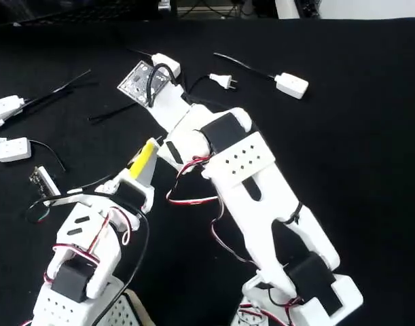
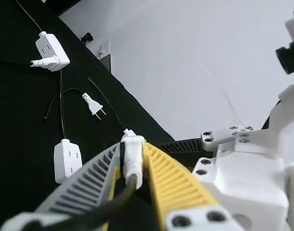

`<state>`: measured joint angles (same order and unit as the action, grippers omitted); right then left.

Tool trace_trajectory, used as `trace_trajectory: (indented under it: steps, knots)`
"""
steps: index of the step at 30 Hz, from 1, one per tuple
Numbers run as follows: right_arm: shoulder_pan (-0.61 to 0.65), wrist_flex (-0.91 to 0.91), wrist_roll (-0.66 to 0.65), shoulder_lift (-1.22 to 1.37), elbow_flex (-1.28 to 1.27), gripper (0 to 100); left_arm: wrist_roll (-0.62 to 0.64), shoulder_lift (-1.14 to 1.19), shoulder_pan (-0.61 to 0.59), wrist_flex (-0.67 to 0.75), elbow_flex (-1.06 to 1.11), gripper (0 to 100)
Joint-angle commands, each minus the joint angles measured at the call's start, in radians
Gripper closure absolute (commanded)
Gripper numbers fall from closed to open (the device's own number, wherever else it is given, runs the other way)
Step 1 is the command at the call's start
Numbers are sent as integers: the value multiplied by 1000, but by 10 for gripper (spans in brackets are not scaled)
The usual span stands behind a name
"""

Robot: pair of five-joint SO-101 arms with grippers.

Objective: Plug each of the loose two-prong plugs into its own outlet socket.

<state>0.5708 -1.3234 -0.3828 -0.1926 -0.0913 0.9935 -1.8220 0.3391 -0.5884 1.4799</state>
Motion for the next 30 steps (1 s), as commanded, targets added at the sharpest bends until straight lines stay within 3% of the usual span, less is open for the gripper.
trace_trajectory:
  steps: [1,11,14,19,22,25,30]
  knots:
    - [-25,77,5,-5,-15,986,0,-3,76,2,-30,970]
    - [-15,83,6,-15,-36,986,-3,-3,68,6,-28,970]
    - [-28,75,6,-15,-38,984,0,-3,5,8,-36,970]
    - [-123,83,123,-2,1,977,-2,-3,-65,11,-45,970]
    - [-209,91,215,18,12,897,-5,-3,-88,11,-48,970]
    - [-270,92,230,85,-12,836,-5,-3,-145,11,-48,970]
    - [-342,212,232,249,-159,836,-5,-3,-226,8,-68,970]
